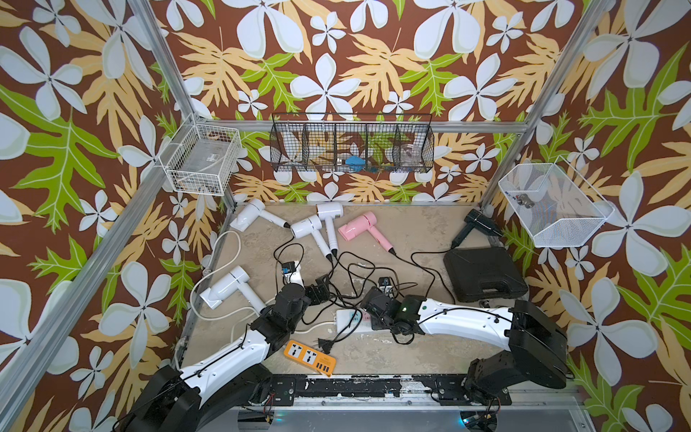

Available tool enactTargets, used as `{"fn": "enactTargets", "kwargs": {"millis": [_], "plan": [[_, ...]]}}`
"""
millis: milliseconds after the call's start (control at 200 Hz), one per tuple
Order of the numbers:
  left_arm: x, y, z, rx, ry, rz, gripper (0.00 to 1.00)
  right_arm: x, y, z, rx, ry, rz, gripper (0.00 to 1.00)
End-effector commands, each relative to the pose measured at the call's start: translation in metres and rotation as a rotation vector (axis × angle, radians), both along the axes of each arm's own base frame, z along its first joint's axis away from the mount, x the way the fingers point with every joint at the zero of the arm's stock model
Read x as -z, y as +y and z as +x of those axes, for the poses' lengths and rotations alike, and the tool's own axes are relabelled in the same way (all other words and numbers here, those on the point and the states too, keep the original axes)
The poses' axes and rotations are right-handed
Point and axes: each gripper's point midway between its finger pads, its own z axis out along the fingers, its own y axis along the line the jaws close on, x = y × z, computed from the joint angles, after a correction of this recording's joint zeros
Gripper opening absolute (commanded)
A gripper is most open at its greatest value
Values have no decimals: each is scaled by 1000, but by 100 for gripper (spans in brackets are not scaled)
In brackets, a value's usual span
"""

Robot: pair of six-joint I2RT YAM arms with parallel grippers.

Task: Charge the blow dryers
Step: Insert the plug into the socket.

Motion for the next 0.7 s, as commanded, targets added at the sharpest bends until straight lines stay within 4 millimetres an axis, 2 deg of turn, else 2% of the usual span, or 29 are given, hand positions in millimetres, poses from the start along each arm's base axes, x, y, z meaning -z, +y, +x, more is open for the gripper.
{"fn": "enactTargets", "kwargs": {"millis": [0,345,586,696], "plan": [[-4,2,2,-6,-22,10,99,11,-40,-20,-17,89,-165,0],[-7,3,2,-7,-32,17,100,17,-60,-19,-21,94,-165,0],[-11,4,2,-9,-46,16,100,17,-60,-16,-46,96,-137,0],[-12,4,2,-9,-49,19,100,14,-57,-14,-58,91,-135,10]]}}
